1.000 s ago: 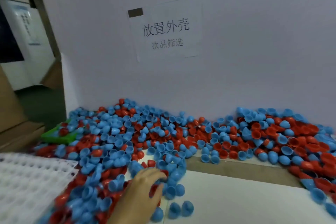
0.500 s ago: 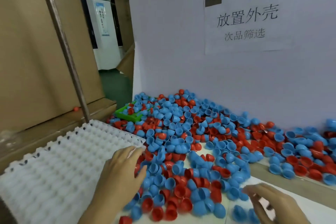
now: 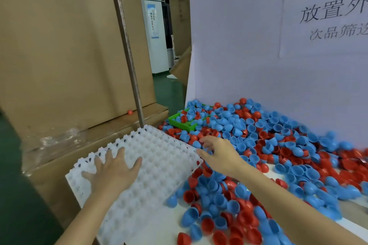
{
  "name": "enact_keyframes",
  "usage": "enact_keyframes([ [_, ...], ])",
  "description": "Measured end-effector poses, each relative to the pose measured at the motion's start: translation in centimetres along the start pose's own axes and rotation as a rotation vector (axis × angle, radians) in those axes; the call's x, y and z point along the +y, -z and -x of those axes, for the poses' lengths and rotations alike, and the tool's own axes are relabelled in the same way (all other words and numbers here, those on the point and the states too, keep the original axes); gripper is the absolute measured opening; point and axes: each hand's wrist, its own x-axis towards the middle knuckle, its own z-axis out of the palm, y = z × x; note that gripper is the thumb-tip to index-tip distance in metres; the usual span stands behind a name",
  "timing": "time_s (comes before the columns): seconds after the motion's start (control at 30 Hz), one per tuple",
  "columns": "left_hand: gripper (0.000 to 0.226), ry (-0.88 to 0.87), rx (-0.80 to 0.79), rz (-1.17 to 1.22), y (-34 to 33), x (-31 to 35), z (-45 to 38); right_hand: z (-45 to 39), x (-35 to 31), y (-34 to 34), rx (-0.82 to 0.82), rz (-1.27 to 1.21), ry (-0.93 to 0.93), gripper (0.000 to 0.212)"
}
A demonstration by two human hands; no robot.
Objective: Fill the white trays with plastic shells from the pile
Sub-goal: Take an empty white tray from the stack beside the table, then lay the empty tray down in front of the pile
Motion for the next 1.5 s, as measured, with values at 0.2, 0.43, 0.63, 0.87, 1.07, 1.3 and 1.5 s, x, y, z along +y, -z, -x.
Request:
enact_keyframes([
  [0.2, 0.096, 0.251, -0.101, 0.149, 1.1, -4.8, -4.5, -4.6, -1.5, -3.7, -0.077, 0.099, -0.119, 0.076],
  [0.43, 0.096, 0.247, -0.136, 0.140, -1.1, -5.4, -5.6, -6.4, -1.9, -6.5, -0.189, 0.397, -0.219, 0.078],
  [0.63, 0.086, 0.268, -0.109, 0.207, -1.3, -5.0, -5.7, -6.8, -2.2, -6.7, -0.082, 0.275, -0.261, 0.068],
  [0.87, 0.073, 0.272, 0.019, 0.308, 0.0, -3.8, -4.8, -6.5, -2.8, -5.6, 0.035, 0.055, -0.224, 0.050],
  [1.07, 0.049, 0.177, 0.144, 0.538, 1.5, -2.2, -3.1, -5.0, -2.9, -2.6, 0.161, -0.049, -0.200, 0.041],
  [1.3, 0.040, 0.024, 0.341, 0.938, 2.2, 2.9, -0.6, 1.9, 1.4, 5.1, 0.407, -0.082, -0.241, 0.059],
  [1.5, 0.031, 0.086, -0.172, 1.433, 0.1, 11.4, 4.3, 13.1, 6.9, 11.5, 0.676, 0.033, -0.355, 0.057],
])
